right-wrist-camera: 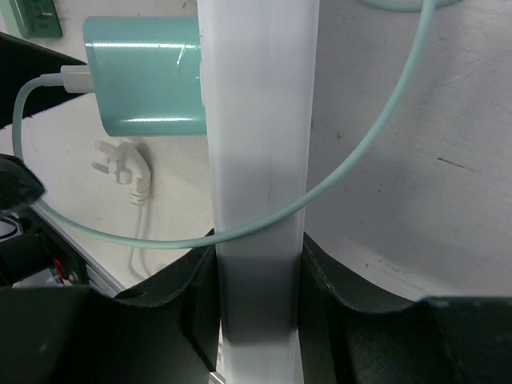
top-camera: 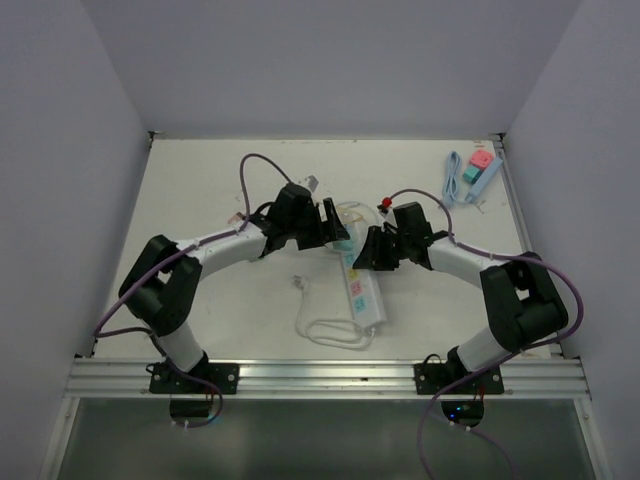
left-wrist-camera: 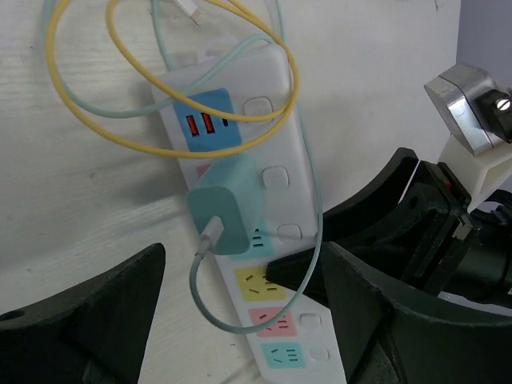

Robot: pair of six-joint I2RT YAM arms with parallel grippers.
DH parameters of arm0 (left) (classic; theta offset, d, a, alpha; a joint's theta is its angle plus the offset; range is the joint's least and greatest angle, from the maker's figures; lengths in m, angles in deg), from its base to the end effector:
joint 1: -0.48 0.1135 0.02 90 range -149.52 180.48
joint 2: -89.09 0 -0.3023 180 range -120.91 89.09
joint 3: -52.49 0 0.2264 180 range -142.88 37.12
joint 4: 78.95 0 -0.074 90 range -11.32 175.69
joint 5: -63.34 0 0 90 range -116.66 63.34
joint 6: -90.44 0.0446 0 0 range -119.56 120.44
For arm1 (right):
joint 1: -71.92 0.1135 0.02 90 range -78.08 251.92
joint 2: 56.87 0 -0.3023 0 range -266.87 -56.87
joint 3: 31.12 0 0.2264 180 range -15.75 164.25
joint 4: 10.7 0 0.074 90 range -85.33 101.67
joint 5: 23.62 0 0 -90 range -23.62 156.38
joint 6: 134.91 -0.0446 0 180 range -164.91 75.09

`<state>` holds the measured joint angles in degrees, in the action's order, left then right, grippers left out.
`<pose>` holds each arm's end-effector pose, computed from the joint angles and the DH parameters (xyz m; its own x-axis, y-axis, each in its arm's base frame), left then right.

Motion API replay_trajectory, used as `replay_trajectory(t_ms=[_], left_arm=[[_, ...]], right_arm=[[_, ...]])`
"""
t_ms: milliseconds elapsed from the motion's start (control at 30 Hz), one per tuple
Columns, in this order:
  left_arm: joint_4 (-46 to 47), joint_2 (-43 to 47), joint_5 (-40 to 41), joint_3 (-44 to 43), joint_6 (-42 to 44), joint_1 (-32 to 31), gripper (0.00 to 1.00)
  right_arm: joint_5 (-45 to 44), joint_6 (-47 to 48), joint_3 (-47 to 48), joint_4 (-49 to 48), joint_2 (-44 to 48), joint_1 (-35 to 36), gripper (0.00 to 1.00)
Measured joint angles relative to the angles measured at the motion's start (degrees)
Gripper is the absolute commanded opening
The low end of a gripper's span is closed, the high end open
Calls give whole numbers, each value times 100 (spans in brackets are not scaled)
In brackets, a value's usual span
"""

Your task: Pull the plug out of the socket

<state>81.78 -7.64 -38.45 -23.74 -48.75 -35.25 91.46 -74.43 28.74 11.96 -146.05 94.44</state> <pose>0.2852 -0.2164 0.2592 -0.8686 -0.2879 -0.4034 0.0639 0.7422 -0.6672 0.2547 0.1261 0.2148 -0.9230 0.1004 -0.3714 -0.1532 0.7897 0.5941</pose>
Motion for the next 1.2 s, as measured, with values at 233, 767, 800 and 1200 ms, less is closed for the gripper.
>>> replay_trajectory(t_ms=[233, 767, 800, 1200], left_arm=[[85, -553, 37, -195, -151, -227, 71], [520, -841, 219, -179, -706, -267, 0], [564, -839, 210, -151, -726, -264, 0], [1344, -551, -157, 586, -1027, 0, 0]], right_arm=[[-13, -37, -70, -7, 72, 72, 0], [-160, -109, -155, 52, 201, 131, 0], [-192, -114, -155, 74, 216, 138, 0], [-238, -195, -149, 74, 131, 181, 0]])
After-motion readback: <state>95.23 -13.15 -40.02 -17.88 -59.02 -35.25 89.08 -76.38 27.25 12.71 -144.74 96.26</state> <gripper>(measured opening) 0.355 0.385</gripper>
